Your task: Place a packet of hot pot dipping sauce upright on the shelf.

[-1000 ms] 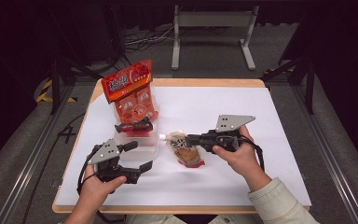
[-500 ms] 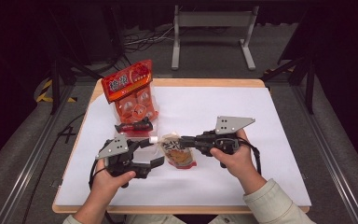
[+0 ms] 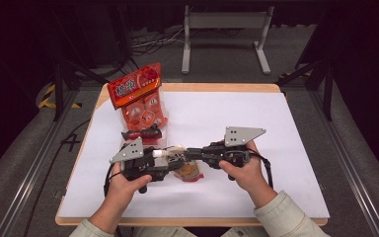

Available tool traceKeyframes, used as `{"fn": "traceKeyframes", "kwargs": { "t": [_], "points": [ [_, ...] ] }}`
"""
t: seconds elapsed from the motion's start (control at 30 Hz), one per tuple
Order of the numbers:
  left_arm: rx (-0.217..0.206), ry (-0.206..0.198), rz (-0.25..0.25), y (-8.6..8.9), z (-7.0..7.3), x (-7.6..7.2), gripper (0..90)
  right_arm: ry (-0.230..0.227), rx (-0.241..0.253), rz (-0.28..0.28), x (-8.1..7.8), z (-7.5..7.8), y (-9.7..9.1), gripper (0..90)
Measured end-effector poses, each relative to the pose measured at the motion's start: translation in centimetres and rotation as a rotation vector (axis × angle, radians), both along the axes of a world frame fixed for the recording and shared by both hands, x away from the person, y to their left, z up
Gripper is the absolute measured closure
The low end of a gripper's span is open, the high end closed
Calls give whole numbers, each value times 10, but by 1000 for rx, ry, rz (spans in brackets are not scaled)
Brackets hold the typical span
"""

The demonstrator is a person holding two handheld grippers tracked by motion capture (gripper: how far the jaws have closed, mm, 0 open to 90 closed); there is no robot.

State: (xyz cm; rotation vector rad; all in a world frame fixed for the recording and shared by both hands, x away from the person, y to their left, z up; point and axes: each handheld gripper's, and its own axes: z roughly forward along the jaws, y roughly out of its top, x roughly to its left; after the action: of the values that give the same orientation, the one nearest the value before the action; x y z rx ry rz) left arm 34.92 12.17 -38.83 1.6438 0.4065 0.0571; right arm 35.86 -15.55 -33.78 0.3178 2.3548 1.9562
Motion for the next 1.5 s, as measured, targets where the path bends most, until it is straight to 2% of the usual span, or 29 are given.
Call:
{"fn": "traceKeyframes", "kwargs": {
  "t": [0.13, 0.2, 0.3, 0.43, 0.67, 0.83, 0.93, 1.23, 1.4, 1.5],
  "points": [
    [4, -11, -17, -1, 2, -1, 674, -4, 0, -3, 0, 0, 0, 895],
    [5, -4, -25, 1, 2, -1, 762, -6, 2, -3, 0, 0, 0, 894],
    [9, 4, -41, 2, 3, -2, 816, -1, 1, -7, 0, -1, 0, 892],
    [38, -15, -45, 3, 7, -5, 855, 0, -2, -4, 0, -1, -1, 882],
    [125, -20, -63, 6, 14, -6, 881, 5, 0, -9, -1, 2, -1, 775],
    [169, -48, -76, 11, 26, -6, 885, -7, 0, -28, -3, 6, -9, 673],
    [191, -70, -84, 17, 33, -4, 886, -7, 0, -44, -4, 7, -19, 661],
    [229, -97, -83, 39, 51, 8, 888, 17, 22, -119, -5, 3, -58, 649],
    [221, -85, -100, 47, 56, 14, 888, 33, 35, -158, -5, 2, -77, 644],
    [221, -95, -94, 51, 60, 17, 888, 33, 49, -181, -6, 4, -88, 641]
  ]
}}
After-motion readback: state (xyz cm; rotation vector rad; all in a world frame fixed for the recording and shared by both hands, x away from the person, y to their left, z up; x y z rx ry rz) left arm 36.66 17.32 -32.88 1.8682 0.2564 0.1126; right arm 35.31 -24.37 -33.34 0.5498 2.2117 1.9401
